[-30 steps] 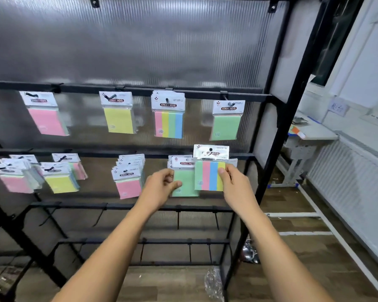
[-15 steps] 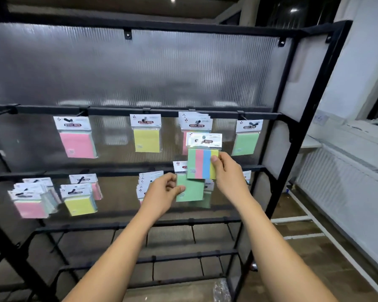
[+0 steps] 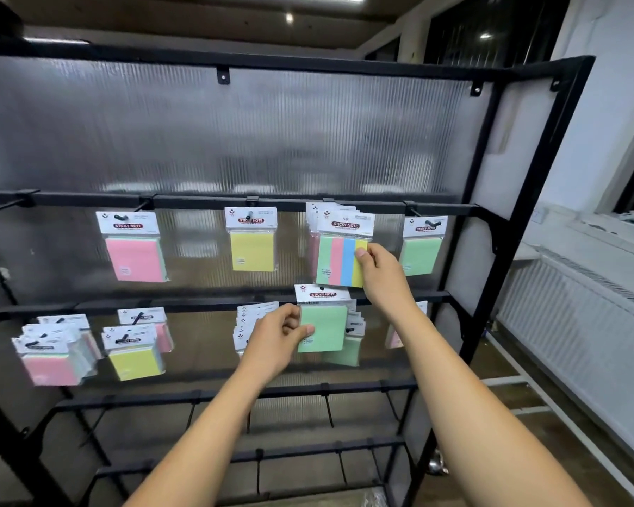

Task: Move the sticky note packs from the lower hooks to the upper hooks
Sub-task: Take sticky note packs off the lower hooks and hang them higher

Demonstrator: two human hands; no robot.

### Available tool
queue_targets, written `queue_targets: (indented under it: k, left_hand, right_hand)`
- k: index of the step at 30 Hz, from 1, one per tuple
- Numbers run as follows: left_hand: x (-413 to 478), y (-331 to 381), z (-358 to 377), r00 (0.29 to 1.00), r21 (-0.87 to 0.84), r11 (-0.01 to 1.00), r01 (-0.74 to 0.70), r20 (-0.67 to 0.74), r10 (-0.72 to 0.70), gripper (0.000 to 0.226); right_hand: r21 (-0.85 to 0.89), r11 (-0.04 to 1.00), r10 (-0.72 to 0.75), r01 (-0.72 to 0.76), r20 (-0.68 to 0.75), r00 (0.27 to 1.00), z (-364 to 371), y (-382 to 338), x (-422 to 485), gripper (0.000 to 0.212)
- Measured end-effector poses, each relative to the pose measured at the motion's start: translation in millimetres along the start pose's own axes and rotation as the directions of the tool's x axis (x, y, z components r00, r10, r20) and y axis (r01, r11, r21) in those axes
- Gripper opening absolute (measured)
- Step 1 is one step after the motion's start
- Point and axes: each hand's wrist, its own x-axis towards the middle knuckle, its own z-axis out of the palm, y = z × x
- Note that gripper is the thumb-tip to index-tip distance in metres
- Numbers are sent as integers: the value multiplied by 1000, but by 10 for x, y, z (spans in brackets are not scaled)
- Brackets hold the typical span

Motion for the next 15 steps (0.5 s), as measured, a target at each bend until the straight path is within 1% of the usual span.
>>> queue_targets:
  k: [8,15]
  left_hand:
    - [28,-5,22,1000,25,1000,2,-1,-2,11]
    - [37,13,29,1000,24,1000,-3,14,3,14]
  right_hand:
    - [23,1000,19,-20,49,999,43,50,82,32]
    - [1,999,51,-51,31,998,112,114,215,33]
